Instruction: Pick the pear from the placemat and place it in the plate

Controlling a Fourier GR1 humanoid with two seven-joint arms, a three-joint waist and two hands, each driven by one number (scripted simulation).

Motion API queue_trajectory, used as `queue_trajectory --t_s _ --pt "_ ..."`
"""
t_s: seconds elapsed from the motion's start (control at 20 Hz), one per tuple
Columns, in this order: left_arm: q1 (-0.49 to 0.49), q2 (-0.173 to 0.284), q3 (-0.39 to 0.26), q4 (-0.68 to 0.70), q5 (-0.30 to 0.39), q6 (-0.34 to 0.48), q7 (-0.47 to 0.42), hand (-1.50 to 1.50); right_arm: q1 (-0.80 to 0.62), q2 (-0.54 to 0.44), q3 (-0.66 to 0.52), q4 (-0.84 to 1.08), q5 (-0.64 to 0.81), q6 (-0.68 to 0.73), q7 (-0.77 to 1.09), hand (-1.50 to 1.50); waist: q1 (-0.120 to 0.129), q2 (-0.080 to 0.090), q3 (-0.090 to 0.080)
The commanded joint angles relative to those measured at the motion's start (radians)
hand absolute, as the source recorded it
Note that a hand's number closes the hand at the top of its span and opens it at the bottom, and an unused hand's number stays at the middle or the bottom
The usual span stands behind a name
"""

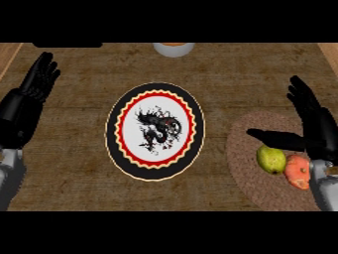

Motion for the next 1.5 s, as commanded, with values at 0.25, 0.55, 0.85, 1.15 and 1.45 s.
queue_trajectory --t_s 0.25,0.55,0.85,1.15,1.45 --pt "0.012 0.010 0.027 0.004 0.008 -0.021 -0.015 0.00 -0.031 -0.322 0.069 -0.049 -0.068 0.398 0.458 -1.50 0.005 0.001 -0.001" --pt "-0.025 -0.018 0.034 0.064 0.003 -0.036 -0.038 0.00 -0.108 -0.331 0.114 -0.023 -0.197 0.590 0.635 -1.50 0.007 0.006 0.001" --pt "0.040 -0.073 0.012 -0.036 -0.064 -0.016 0.001 0.00 -0.149 -0.263 0.093 0.061 -0.100 0.624 0.653 -1.50 0.011 0.004 0.002" --pt "-0.004 -0.040 0.069 -0.031 -0.029 -0.079 0.039 0.00 -0.162 -0.246 0.130 0.161 0.001 0.662 0.673 -1.50 0.013 0.004 0.002" --pt "0.057 -0.091 0.070 -0.026 -0.090 -0.091 -0.025 0.00 -0.062 -0.226 0.082 0.156 0.039 0.722 0.616 -1.50 0.006 0.003 0.002"
